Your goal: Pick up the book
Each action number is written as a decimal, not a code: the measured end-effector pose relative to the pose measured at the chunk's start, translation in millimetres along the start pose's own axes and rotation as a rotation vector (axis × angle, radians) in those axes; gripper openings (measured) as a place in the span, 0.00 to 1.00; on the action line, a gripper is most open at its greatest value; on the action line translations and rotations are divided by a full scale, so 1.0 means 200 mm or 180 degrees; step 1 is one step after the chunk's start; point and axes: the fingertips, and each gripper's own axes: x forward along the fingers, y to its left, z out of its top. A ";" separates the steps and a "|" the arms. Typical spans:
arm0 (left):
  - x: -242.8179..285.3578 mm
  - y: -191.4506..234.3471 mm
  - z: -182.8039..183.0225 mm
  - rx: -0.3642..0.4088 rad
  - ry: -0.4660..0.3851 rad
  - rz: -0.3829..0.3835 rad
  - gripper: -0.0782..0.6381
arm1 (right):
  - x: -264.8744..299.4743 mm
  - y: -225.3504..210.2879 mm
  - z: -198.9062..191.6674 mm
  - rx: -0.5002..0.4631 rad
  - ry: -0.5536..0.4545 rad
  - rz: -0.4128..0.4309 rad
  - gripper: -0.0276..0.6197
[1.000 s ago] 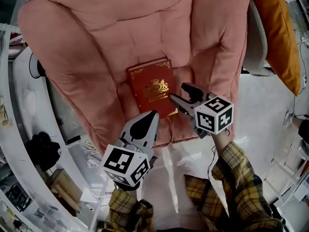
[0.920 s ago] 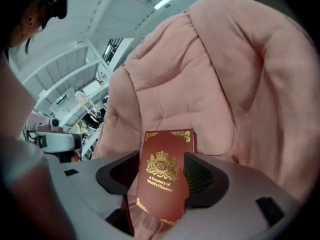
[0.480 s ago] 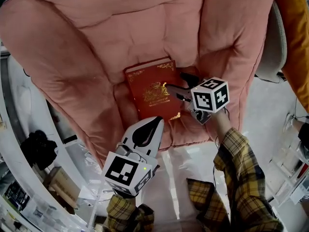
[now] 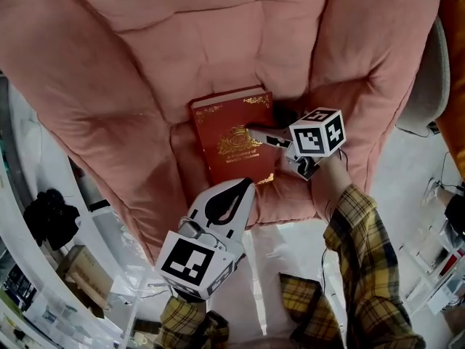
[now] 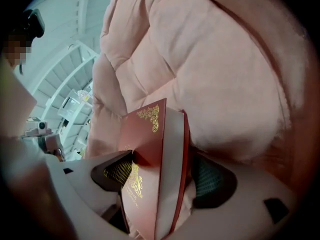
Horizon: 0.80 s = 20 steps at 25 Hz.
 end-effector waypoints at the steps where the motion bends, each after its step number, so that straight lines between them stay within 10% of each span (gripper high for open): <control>1: 0.00 0.00 -0.01 -0.0009 0.0002 -0.0003 0.12 | 0.01 0.00 0.00 -0.0002 0.0002 0.0053 0.59; 20: -0.03 -0.01 -0.05 -0.0021 -0.0029 0.0039 0.11 | -0.04 0.24 0.08 -0.0127 -0.0225 0.0942 0.58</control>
